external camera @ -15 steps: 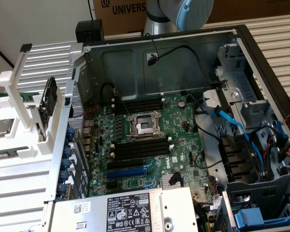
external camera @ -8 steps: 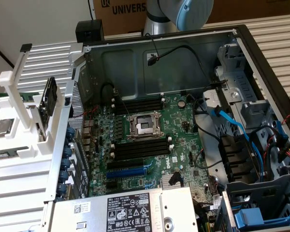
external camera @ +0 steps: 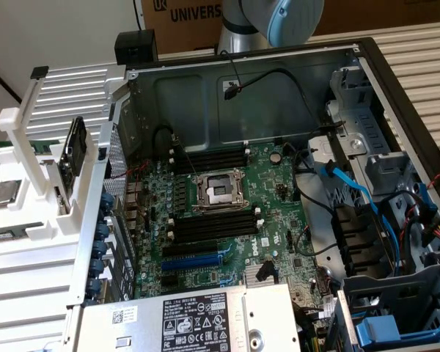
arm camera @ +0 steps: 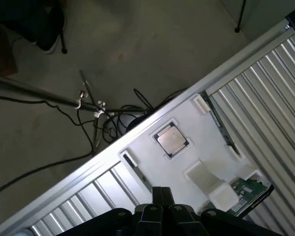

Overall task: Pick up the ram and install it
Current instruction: 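Pick up the ram and move it above insertion slot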

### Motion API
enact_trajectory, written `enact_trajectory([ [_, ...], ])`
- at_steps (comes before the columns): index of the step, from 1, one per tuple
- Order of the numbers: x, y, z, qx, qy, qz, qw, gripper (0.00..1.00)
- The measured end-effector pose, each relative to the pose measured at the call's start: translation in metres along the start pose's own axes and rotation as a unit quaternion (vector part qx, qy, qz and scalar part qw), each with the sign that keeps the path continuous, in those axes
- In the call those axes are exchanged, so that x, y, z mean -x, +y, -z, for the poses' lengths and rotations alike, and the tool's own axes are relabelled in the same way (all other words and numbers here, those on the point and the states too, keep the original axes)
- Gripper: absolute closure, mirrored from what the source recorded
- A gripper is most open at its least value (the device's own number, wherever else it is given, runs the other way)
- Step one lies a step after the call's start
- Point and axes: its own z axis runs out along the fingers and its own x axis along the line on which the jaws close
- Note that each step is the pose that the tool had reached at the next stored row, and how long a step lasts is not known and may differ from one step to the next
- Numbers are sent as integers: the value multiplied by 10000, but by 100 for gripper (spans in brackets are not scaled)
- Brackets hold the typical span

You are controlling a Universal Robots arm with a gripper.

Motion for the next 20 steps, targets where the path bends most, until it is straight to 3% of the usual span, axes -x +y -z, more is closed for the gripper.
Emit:
enact_trajectory([
  [5, 0, -1, -2, -114, -83, 409, 9991, 90],
  [9, 0, 0, -6, -170, -121, 721, 9972, 90],
  [12, 0, 0, -8, -264, -165, 972, 9948, 90],
  [16, 0, 0, -8, -358, -231, 1260, 9911, 90],
  [19, 1, 0, -8, -380, -254, 1489, 9878, 90],
  [20, 1, 0, -8, -379, -254, 1499, 9876, 90],
])
